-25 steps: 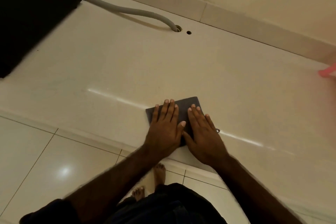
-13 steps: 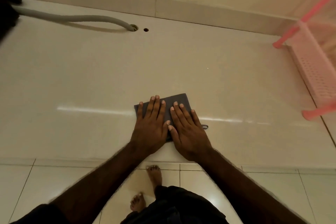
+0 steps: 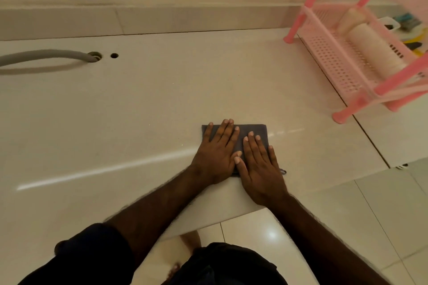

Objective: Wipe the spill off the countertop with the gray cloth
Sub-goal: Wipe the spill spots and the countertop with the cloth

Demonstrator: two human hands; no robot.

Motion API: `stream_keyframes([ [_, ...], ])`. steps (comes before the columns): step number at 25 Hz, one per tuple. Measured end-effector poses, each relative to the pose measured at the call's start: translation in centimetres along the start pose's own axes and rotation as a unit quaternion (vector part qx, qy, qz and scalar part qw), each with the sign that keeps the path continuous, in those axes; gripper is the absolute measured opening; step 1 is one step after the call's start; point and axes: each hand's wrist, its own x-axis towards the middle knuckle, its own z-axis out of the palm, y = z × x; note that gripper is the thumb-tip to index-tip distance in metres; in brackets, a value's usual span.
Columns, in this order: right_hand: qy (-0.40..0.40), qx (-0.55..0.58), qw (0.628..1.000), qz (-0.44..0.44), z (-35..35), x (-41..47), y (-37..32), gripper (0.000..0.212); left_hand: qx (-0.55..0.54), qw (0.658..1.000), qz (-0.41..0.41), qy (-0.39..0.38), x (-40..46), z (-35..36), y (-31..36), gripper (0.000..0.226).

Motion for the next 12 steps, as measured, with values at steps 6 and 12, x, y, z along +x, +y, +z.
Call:
stream_keyframes([
  [6, -0.020, 0.031, 0.999, 0.003, -1.8, 7.9, -0.5, 0.104, 0.022, 1.000, -0.001, -0.004, 5.8, -1.5, -4.8, 0.075],
  [12, -0.050, 0.014, 0.998, -0.045, -2.4, 13.9, -5.7, 0.098, 0.039, 0.998, -0.051, -0.005, 6.0, -2.5, -12.2, 0.076],
])
